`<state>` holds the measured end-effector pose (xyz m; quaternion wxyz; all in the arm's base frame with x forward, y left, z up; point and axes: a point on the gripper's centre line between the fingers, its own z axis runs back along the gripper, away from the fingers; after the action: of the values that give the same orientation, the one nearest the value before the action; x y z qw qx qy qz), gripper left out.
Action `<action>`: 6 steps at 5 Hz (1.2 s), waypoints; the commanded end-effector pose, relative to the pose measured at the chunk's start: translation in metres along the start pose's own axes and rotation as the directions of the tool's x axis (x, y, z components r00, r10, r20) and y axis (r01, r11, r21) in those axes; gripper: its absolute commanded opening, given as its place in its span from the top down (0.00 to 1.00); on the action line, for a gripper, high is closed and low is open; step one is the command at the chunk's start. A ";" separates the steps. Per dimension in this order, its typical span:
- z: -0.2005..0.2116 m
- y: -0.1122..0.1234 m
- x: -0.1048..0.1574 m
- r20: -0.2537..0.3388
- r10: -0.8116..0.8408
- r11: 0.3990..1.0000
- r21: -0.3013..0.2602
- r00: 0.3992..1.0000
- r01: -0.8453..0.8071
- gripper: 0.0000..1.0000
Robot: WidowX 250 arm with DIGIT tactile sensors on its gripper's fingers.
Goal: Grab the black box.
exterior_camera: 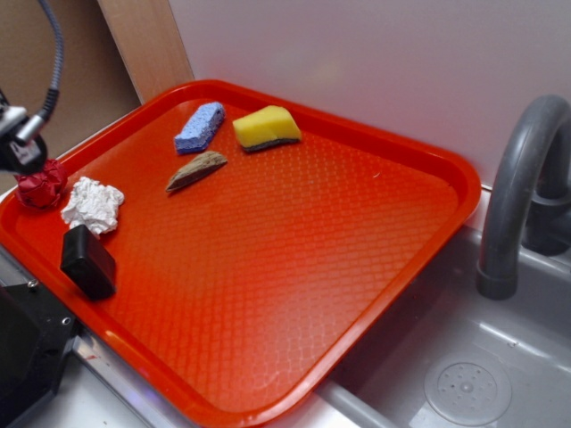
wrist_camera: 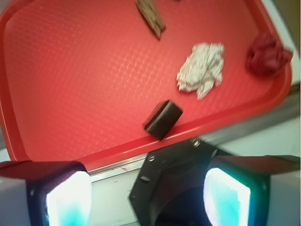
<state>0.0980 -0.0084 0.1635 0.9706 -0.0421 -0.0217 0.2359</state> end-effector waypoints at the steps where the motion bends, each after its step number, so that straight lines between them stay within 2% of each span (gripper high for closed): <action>1: -0.042 0.005 0.029 -0.045 0.212 0.976 -0.033 0.976 -0.214 0.00; 2: -0.075 0.014 0.057 -0.059 0.230 0.973 -0.004 0.971 -0.231 0.00; 3: -0.102 0.019 0.064 -0.103 0.243 0.970 0.010 0.965 -0.243 0.00; 4: -0.102 0.023 0.052 -0.131 0.207 0.978 -0.005 0.969 -0.210 0.00; 6: -0.057 0.016 0.051 -0.077 0.162 0.983 -0.073 0.984 -0.167 0.00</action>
<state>0.1351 0.0210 0.1005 0.9479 -0.0906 0.0223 0.3046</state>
